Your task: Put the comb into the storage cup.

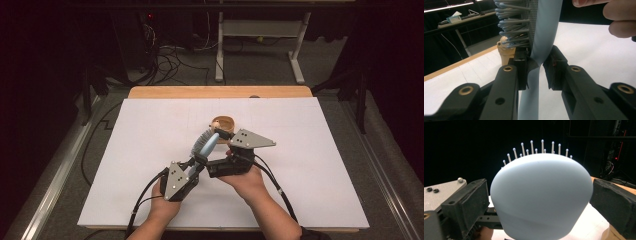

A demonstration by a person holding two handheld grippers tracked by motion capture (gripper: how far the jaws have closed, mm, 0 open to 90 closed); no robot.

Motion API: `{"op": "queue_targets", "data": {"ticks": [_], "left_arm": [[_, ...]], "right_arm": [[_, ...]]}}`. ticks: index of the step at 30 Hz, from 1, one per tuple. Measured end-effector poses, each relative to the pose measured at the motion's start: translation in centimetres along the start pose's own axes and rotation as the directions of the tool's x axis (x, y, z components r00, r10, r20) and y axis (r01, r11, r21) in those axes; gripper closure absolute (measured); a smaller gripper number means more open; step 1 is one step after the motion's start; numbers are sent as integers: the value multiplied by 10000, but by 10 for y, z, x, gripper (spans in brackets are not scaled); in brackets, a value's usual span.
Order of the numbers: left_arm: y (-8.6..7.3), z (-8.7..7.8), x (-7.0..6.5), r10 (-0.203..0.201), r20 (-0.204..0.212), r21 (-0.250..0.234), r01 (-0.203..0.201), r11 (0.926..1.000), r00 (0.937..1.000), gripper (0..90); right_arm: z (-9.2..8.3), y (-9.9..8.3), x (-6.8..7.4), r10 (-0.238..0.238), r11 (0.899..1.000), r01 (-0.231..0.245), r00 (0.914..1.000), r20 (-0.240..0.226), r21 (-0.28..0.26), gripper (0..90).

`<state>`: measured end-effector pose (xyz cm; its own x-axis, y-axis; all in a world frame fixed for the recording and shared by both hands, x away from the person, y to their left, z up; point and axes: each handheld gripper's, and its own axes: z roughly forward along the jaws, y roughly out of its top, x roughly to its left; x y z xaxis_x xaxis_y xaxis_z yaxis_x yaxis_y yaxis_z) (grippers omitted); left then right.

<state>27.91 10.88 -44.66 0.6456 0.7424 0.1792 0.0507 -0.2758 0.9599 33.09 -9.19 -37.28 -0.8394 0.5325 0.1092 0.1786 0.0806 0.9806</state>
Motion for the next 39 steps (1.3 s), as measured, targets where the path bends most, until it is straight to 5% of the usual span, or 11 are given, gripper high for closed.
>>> {"op": "queue_targets", "data": {"ticks": [21,33,39], "left_arm": [[1,-1,1,11,-115,-31,-11,10000,9999,734],[1,-1,0,28,-80,-15,-28,10000,10000,732],[1,-1,1,50,-89,-31,-51,10000,9999,724]], "right_arm": [[2,0,-1,264,9996,-265,9996,-114,-44,192],[1,1,-2,496,9988,-495,9987,-123,64,201],[0,2,2,231,9997,-231,9997,60,57,204]]}}
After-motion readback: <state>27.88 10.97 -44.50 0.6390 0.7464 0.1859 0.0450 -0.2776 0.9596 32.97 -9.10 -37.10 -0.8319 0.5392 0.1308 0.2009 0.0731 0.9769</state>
